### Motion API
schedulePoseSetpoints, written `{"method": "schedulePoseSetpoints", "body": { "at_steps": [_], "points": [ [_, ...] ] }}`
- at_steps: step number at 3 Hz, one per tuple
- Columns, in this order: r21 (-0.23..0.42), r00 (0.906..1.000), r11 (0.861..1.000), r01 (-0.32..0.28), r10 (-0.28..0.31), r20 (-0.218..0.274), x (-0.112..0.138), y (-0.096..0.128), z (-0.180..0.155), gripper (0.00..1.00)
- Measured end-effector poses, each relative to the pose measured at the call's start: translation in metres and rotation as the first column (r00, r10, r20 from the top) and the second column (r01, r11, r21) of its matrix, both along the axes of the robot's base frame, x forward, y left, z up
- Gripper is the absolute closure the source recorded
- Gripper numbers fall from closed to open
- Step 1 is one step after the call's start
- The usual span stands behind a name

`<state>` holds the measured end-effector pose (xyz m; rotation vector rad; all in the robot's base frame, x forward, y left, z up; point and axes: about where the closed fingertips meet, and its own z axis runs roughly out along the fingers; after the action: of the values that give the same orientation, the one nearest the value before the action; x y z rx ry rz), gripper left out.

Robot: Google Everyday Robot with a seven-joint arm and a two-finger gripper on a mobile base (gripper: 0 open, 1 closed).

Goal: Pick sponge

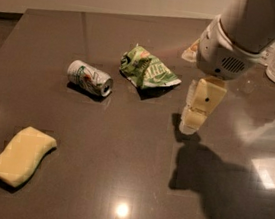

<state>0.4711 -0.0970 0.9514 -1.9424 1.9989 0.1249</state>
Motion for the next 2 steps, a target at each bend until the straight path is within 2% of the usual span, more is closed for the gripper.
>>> {"method": "schedulePoseSetpoints", "body": {
  "at_steps": [1,2],
  "points": [
    [0.035,0.9934,0.993,-0.114,0.113,0.017,0.0,0.051,-0.007,0.0],
    [0.034,0.9695,0.969,-0.245,0.245,-0.002,-0.007,0.11,-0.033,0.0]
  ]
}}
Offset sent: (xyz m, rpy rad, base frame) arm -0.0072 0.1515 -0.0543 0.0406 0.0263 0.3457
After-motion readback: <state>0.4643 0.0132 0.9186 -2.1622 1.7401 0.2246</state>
